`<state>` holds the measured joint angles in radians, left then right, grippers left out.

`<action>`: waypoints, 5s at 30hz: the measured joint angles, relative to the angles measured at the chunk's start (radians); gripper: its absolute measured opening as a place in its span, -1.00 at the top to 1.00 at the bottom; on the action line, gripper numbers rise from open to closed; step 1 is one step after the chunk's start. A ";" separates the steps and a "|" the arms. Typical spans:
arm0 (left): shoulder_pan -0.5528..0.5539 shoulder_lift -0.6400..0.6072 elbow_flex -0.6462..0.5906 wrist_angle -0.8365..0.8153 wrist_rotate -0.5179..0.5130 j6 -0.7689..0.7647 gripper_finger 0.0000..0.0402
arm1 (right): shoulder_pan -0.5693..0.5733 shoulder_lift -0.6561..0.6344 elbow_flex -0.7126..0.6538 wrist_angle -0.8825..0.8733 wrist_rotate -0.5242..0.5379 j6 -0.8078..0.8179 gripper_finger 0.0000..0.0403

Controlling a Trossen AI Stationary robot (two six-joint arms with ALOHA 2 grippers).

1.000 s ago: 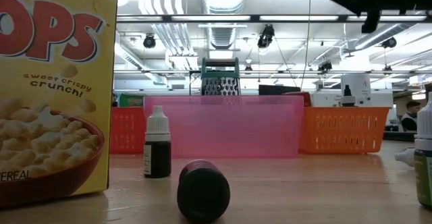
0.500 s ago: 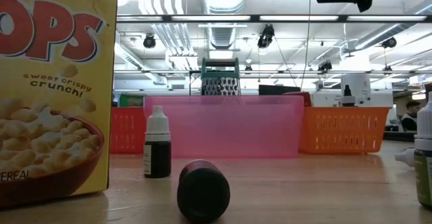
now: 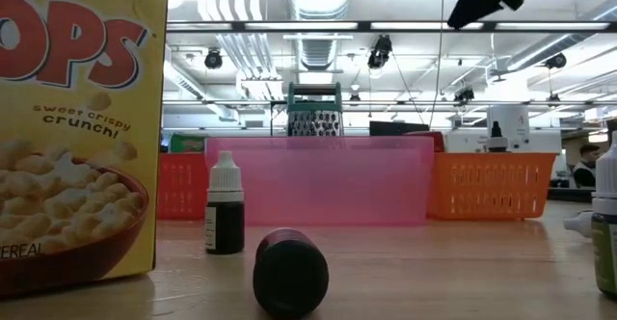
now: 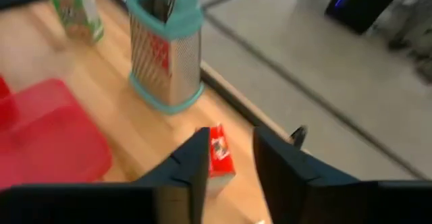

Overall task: Pick & Place Kitchen Items
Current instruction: Put the red cereal box into the pink bin

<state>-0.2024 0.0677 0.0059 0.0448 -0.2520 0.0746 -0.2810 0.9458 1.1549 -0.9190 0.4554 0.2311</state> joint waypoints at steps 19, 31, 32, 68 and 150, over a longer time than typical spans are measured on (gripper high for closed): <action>0.000 0.000 0.000 0.000 0.000 0.000 -0.23 | -0.336 0.367 0.040 -0.048 -0.307 -0.151 -0.47; 0.000 0.000 0.000 0.000 0.000 0.000 -0.23 | -0.335 0.443 0.049 -0.075 -0.385 -0.186 -0.50; 0.000 0.000 0.000 0.000 0.000 0.000 -0.23 | -0.335 0.447 0.048 -0.074 -0.385 -0.188 -0.48; 0.000 0.000 0.000 0.000 0.000 0.000 -0.23 | -0.390 0.643 -0.005 0.023 -0.377 -0.238 -0.46; 0.000 0.000 0.000 0.000 0.000 0.000 -0.23 | 0.032 0.690 0.256 0.095 -0.585 -0.316 0.08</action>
<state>-0.2024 0.0680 0.0059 0.0448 -0.2520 0.0750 -0.2487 1.6353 1.4105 -0.8243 -0.1299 -0.0853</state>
